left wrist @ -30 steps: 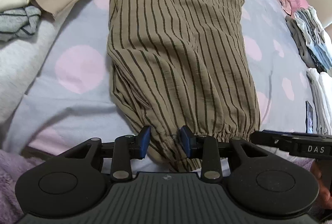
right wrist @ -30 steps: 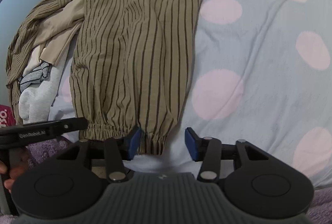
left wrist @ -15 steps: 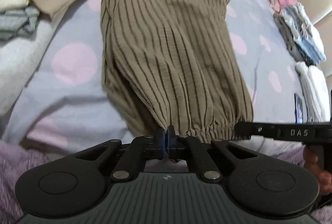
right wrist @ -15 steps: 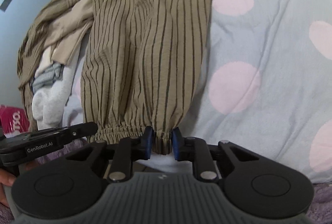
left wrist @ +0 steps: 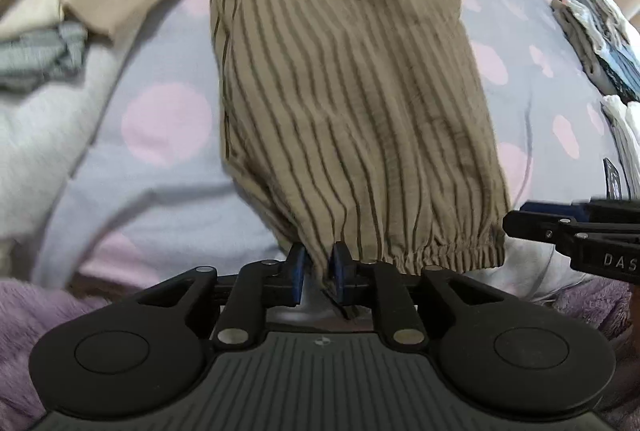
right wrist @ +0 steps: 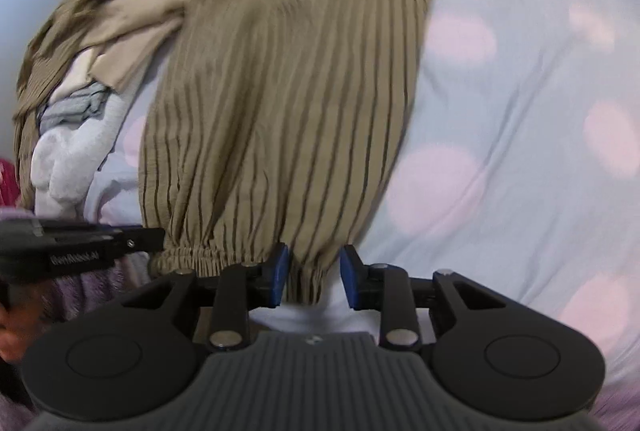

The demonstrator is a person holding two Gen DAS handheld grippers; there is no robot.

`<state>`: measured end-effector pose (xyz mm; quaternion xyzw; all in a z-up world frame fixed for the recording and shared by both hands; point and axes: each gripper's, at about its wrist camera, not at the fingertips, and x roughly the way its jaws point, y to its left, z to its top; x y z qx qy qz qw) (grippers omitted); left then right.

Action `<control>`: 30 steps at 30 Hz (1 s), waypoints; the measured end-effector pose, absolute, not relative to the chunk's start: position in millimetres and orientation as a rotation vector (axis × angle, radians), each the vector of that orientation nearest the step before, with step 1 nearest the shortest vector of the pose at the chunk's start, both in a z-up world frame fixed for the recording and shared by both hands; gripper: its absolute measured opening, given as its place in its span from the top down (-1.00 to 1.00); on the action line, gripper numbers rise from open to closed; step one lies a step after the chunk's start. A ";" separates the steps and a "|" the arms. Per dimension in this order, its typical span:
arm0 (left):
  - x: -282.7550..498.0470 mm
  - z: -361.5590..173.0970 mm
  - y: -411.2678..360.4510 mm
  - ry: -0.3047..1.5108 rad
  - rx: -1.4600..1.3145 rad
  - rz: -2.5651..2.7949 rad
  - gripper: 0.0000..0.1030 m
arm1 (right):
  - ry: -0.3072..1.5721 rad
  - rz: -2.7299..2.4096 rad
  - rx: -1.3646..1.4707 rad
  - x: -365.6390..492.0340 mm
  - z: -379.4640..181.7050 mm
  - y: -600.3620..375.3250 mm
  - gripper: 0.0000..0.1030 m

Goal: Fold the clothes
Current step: 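Fold the cuffs toward the waistband with both grippers and release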

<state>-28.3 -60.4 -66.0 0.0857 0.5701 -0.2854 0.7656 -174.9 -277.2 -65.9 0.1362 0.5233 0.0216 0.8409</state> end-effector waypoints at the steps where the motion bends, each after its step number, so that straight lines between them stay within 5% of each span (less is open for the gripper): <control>1: -31.7 -61.9 -64.0 1.213 0.220 -0.644 0.77 | 1.086 0.064 0.230 -176.7 -61.8 -273.5 0.37; 10: -80.0 -36.6 -85.6 0.913 0.662 -0.839 0.59 | 0.996 0.267 -0.095 -196.4 -55.4 -229.2 0.35; 13: -101.4 -41.9 -93.8 0.814 0.809 -0.944 0.46 | 0.969 0.344 -0.173 -204.8 -56.0 -214.1 0.19; 30: -132.9 -110.0 -100.2 0.732 1.077 -1.122 0.08 | 1.059 0.461 -0.254 -194.5 -99.4 -199.5 0.17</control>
